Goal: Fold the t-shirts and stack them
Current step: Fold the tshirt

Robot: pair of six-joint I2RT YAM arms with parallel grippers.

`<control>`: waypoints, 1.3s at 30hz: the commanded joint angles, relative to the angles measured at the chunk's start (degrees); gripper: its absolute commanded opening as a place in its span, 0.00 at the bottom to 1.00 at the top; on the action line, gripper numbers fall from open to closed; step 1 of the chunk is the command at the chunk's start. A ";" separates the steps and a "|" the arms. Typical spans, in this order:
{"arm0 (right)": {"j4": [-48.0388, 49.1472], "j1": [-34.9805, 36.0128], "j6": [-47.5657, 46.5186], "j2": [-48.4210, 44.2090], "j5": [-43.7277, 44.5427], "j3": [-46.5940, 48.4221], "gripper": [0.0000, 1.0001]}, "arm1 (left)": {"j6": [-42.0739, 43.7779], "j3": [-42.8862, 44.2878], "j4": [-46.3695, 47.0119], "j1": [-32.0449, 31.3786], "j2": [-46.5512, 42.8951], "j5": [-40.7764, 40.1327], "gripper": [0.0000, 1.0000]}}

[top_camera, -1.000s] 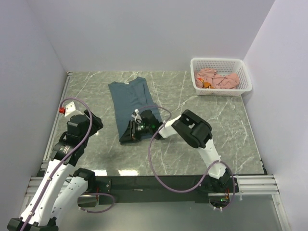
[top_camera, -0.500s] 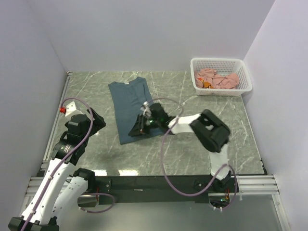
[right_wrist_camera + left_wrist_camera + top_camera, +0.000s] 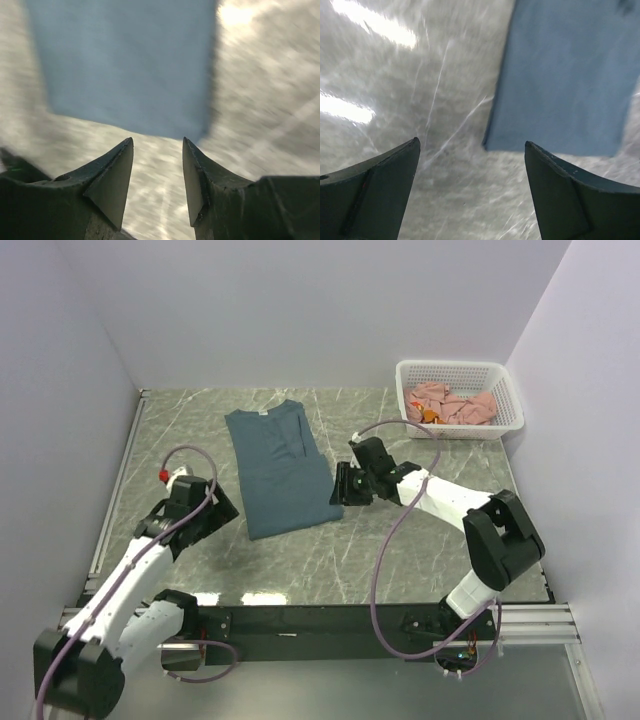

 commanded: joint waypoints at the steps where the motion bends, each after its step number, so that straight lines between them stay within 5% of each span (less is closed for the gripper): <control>1: -7.42 0.12 -4.88 1.32 5.91 2.03 0.51 | -2.08 -0.57 2.22 -0.59 4.56 5.38 0.90; 14: -5.49 0.21 -3.91 7.92 5.92 4.40 0.47 | -4.45 1.45 4.25 -8.50 15.20 1.26 0.88; 39: -22.01 9.17 -1.01 21.81 15.77 10.91 0.39 | -5.60 1.18 3.55 -9.56 16.44 -0.50 0.85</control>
